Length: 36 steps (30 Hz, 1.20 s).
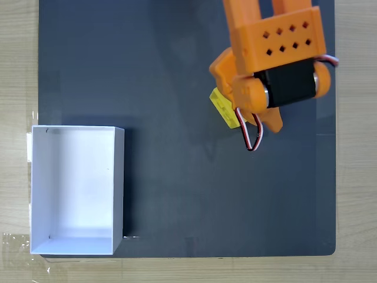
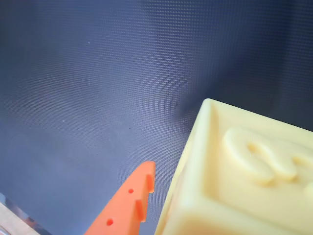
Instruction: Grasp a yellow block and put it in the box
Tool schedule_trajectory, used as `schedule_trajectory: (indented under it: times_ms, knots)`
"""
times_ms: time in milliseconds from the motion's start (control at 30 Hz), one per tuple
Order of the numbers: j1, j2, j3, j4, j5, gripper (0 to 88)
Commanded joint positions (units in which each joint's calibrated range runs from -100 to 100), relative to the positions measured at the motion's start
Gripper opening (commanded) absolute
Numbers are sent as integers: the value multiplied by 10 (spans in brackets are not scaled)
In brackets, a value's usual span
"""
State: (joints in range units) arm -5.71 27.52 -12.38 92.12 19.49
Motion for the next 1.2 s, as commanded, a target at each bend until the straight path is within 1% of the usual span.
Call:
schedule_trajectory:
  times_ms: [0, 67, 100, 200, 700, 1000, 1167]
  knots:
    - [7, -3, -26, -9, -1, 402]
    - [7, -4, -26, -9, -1, 345]
    - [7, -5, -26, -9, -1, 331]
    - [5, -6, -26, -9, -1, 322]
    - [5, -10, -37, -9, -1, 321]
    - [2, -51, -61, -9, -2, 321]
    - [5, -107, -61, -43, -2, 321]
